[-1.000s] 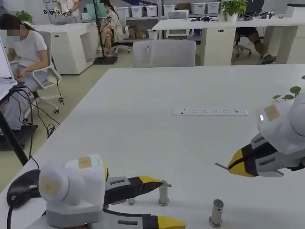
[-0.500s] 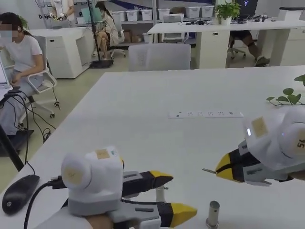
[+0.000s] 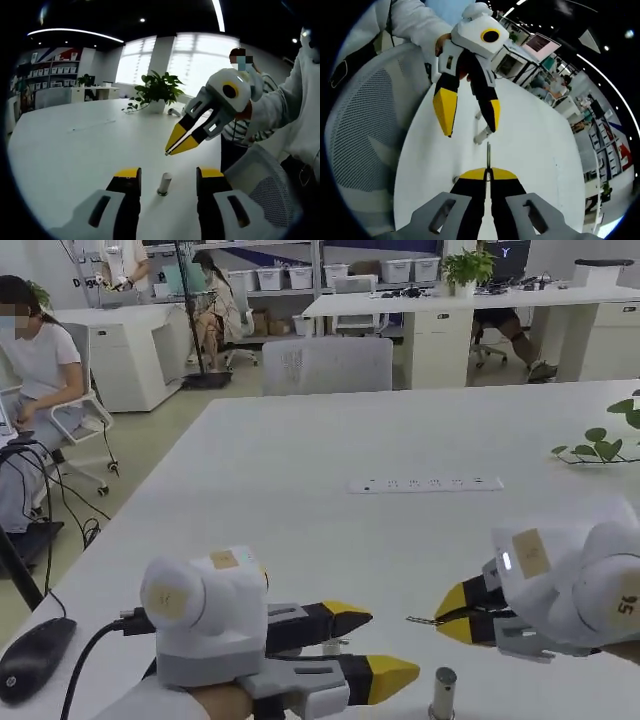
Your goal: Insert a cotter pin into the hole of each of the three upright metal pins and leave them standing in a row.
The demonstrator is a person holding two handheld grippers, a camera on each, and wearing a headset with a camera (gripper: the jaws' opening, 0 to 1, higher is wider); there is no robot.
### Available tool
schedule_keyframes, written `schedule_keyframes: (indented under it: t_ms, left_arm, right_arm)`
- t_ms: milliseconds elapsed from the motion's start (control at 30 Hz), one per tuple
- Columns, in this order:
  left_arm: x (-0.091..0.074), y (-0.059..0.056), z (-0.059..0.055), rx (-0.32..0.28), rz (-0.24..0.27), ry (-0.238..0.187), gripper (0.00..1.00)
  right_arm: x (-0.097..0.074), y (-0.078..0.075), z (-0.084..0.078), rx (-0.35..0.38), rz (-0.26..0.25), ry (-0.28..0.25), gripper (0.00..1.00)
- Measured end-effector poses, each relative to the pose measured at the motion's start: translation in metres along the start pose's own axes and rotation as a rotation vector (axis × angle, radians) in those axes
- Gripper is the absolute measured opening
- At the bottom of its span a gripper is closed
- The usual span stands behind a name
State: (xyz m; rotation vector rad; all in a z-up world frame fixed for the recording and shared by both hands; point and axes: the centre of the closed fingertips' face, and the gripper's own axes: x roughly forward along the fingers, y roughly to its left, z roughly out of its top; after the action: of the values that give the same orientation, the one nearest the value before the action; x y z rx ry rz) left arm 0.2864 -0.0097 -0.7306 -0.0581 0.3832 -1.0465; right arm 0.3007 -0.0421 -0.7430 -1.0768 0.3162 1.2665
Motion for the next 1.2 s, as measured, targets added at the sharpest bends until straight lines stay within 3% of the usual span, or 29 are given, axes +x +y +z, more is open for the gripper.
schedule_keyframes:
  t_ms: [367,500,633,833,1200]
  left_arm:
    - [0.01,-0.002,0.009,-0.098,-0.011,-0.003,0.26]
    - [0.014,-0.004,0.011,-0.217,-0.017,-0.009,0.21]
    - [0.017,-0.005,0.016,-0.274,-0.028,-0.021,0.19]
    - [0.02,-0.004,0.007,-0.308,-0.021,0.026,0.17]
    - [0.024,-0.006,0.007,-0.344,-0.033,0.026,0.14]
  right_arm:
    - [-0.001,0.002,0.001,-0.015,-0.004,0.002,0.03]
    - [-0.001,0.005,0.004,-0.032,-0.002,0.004,0.03]
    - [-0.001,0.006,0.006,-0.039,0.0,0.001,0.03]
    - [0.0,0.006,0.007,-0.044,0.004,0.0,0.03]
    - [0.001,0.005,0.01,-0.07,0.006,0.003,0.03]
